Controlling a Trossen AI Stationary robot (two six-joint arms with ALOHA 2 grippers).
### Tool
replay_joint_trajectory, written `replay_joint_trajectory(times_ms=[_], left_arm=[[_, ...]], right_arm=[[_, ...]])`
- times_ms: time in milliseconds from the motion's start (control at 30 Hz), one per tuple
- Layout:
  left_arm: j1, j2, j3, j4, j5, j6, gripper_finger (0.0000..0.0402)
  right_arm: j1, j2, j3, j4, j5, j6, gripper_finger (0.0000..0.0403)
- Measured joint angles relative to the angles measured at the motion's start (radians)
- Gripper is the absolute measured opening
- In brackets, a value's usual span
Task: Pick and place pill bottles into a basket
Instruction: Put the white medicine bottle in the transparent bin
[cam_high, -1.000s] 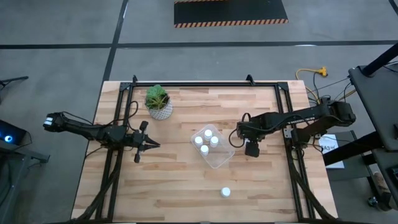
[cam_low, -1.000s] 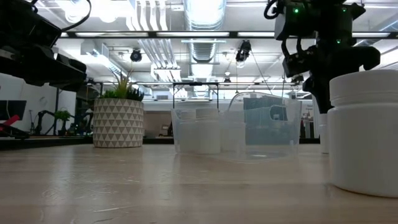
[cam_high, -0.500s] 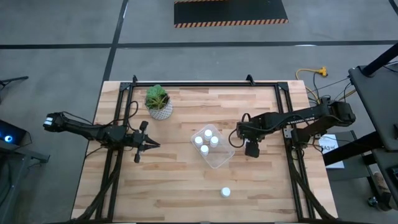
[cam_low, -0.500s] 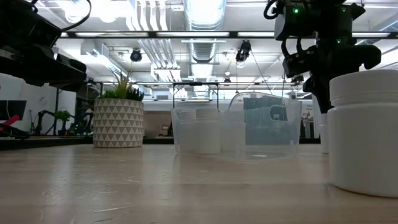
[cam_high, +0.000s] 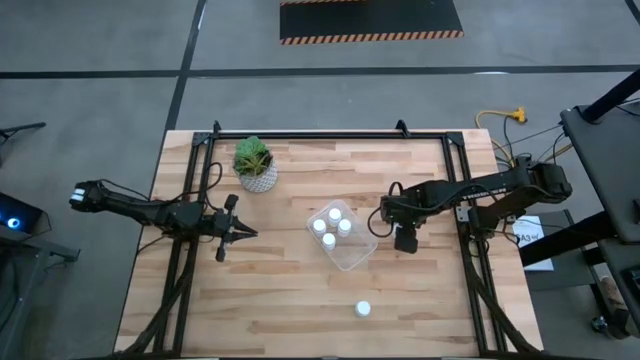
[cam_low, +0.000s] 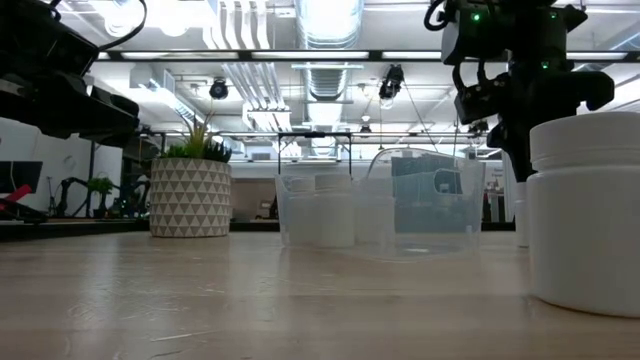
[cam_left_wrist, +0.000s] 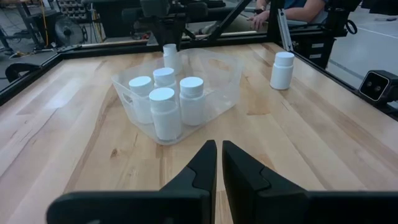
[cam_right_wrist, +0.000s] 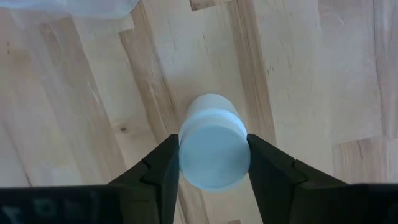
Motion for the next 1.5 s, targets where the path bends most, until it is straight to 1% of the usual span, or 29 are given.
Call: replay_joint_trajectory(times_ms=[200,633,833,1000,1300,1500], left_arm=[[0.0,0.0,0.0,0.0,0.0,0.001,0.0008],[0.0,0.0,0.001,-0.002,0.0,0.003,0.0008],[0.0,0.0,0.002,-0.002,0.0,0.003,0.0008],[0.0,0.0,0.002,-0.003,0.0,0.003,0.0008],[0.0,0.0,0.002,-0.002,0.0,0.003,0.0008],[0.0,0.0,0.002,-0.002,0.0,0.004,0.0008]], right_arm=[[0.0,0.0,0.051,-0.053,-0.004,-0.005,0.0142],[0.0,0.002,0.311,-0.214,0.005,-0.054,0.0142],[0.0,0.004,0.395,-0.219,0.005,-0.056,0.0142],[0.0,0.045,0.438,-0.219,0.004,-0.071,0.0142],[0.0,0.159,0.537,-0.224,-0.012,-0.141,0.0142],[0.011,0.213,0.608,-0.255,-0.029,-0.16,0.0142]])
